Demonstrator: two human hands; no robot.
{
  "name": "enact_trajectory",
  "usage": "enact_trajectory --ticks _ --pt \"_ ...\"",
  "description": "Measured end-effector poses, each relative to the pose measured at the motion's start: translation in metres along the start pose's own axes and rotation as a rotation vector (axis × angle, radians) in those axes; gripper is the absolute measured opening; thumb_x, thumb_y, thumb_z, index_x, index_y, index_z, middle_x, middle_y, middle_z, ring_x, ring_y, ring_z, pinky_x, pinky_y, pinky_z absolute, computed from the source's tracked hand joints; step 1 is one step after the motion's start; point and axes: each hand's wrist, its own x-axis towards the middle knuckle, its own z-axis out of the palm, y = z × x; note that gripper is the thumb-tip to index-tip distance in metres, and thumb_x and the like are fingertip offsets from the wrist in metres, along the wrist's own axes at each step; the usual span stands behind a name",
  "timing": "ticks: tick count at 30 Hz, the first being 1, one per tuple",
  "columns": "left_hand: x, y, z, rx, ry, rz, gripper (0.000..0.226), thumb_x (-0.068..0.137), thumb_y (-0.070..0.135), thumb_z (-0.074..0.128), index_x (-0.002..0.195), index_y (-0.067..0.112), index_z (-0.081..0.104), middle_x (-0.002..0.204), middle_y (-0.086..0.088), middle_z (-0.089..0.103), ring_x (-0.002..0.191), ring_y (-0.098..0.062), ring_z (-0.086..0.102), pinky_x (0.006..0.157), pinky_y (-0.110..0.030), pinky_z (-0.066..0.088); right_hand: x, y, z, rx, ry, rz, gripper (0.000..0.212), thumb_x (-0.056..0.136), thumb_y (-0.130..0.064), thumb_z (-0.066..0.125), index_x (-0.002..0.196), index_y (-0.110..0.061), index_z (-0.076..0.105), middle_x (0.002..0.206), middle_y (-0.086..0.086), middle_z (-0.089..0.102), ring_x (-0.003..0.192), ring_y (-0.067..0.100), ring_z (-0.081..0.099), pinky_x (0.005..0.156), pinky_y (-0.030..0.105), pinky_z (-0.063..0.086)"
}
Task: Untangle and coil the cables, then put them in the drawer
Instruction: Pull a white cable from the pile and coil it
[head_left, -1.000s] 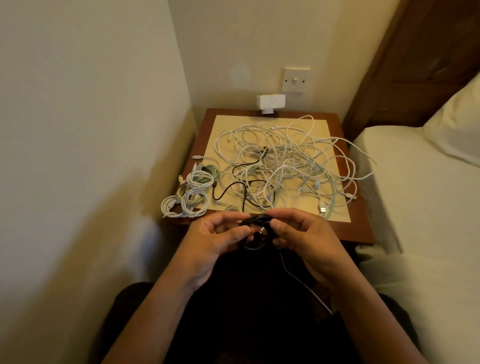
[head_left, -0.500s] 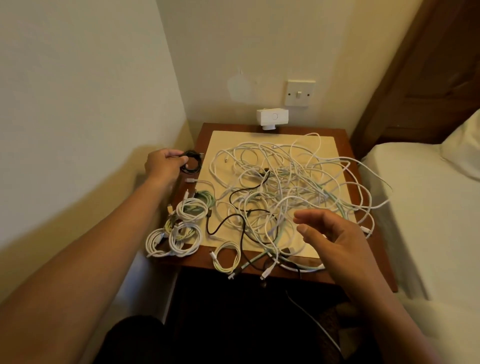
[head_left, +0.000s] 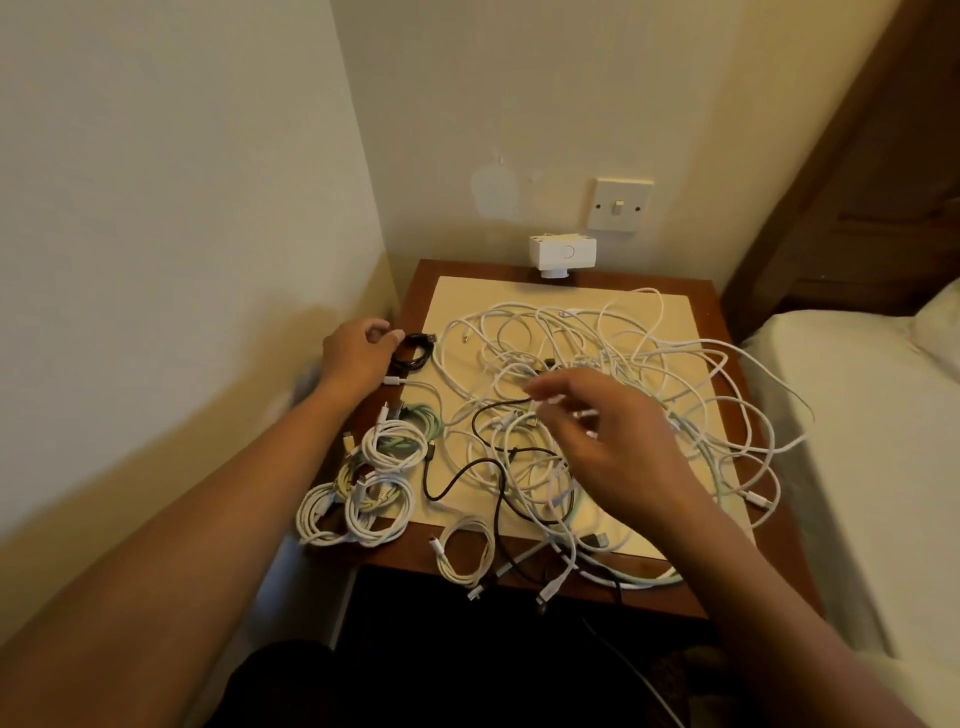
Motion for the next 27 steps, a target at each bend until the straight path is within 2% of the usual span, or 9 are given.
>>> enact_trajectory --ticks 3,4,6,8,12,16,19,24,27 --pt "-0.017 0.013 -0.023 0.009 0.04 0.04 0.027 0.098 0.032 0.062 0.118 0.018 0.072 0.113 0.0 0.071 0.103 -0.019 0.063 0.087 -0.029 0.047 0.046 -0.009 0.028 -0.368 -0.249 -0.169 0.045 0.102 -0.026 0.063 0.146 -0.033 0.053 0.153 -0.009 0.047 0.12 0.012 0.06 0.101 0.033 0.051" --pt "-0.024 0.019 -0.033 0.002 0.047 0.065 0.025 0.098 0.03 0.06 0.117 0.018 0.073 0.112 0.0 0.07 0.102 -0.018 0.062 0.085 -0.028 0.044 0.06 -0.008 0.036 -0.517 -0.339 -0.204 0.049 0.101 -0.028 0.064 0.148 -0.031 0.051 0.156 -0.004 0.043 0.127 0.02 0.057 0.105 0.038 0.049" --pt "-0.04 0.028 -0.052 -0.023 0.054 0.129 0.022 0.098 0.026 0.06 0.114 0.019 0.074 0.111 0.002 0.071 0.101 -0.017 0.063 0.082 -0.026 0.044 0.084 -0.005 0.042 -0.723 -0.465 -0.232 0.039 0.1 -0.027 0.066 0.138 -0.023 0.061 0.141 0.004 0.056 0.125 0.026 0.057 0.1 0.037 0.05" --pt "-0.057 0.034 -0.072 -0.042 0.05 0.193 0.018 0.098 0.024 0.061 0.11 0.022 0.074 0.107 0.004 0.071 0.095 -0.014 0.064 0.074 -0.02 0.044 0.1 -0.005 0.038 -0.798 -0.487 -0.223 0.02 0.101 -0.023 0.065 0.119 -0.018 0.072 0.117 0.004 0.067 0.112 0.025 0.063 0.085 0.03 0.047" --pt "-0.09 0.047 -0.11 -0.072 0.042 0.302 0.014 0.096 0.023 0.064 0.104 0.027 0.075 0.102 0.011 0.071 0.09 -0.004 0.064 0.07 -0.017 0.043 0.109 -0.031 -0.003 -0.61 -0.262 -0.203 0.017 0.102 -0.023 0.063 0.109 -0.015 0.077 0.105 0.002 0.073 0.097 0.02 0.066 0.078 0.029 0.047" --pt "-0.116 0.069 -0.144 -0.109 0.027 0.365 0.016 0.096 0.02 0.065 0.106 0.028 0.075 0.106 0.011 0.072 0.092 -0.004 0.064 0.072 -0.019 0.044 0.101 -0.076 -0.055 -0.396 -0.02 -0.198 0.017 0.101 -0.021 0.064 0.104 -0.011 0.077 0.092 0.002 0.072 0.082 0.016 0.062 0.068 0.027 0.05" --pt "-0.134 0.094 -0.166 -0.112 0.024 0.419 0.016 0.097 0.02 0.065 0.106 0.029 0.074 0.108 0.012 0.071 0.095 -0.003 0.064 0.072 -0.017 0.043 0.095 -0.112 -0.093 -0.326 0.099 -0.249 0.017 0.102 -0.018 0.063 0.112 -0.013 0.076 0.095 -0.003 0.07 0.082 0.014 0.067 0.078 0.033 0.058" --pt "-0.168 0.134 -0.188 -0.114 0.017 0.496 0.019 0.098 0.02 0.064 0.113 0.029 0.07 0.114 0.011 0.067 0.099 -0.005 0.062 0.071 -0.016 0.041 0.085 -0.179 -0.152 -0.269 0.238 -0.393 0.017 0.105 -0.018 0.058 0.115 -0.011 0.07 0.106 0.002 0.071 0.09 0.01 0.07 0.083 0.028 0.061" --pt "-0.189 0.154 -0.193 -0.136 0.017 0.526 0.019 0.097 0.023 0.066 0.114 0.031 0.068 0.114 0.01 0.067 0.098 -0.006 0.063 0.071 -0.018 0.043 0.079 -0.213 -0.183 -0.123 0.279 -0.425 0.016 0.106 -0.017 0.055 0.111 -0.009 0.067 0.107 0.006 0.071 0.093 0.016 0.073 0.087 0.037 0.063"
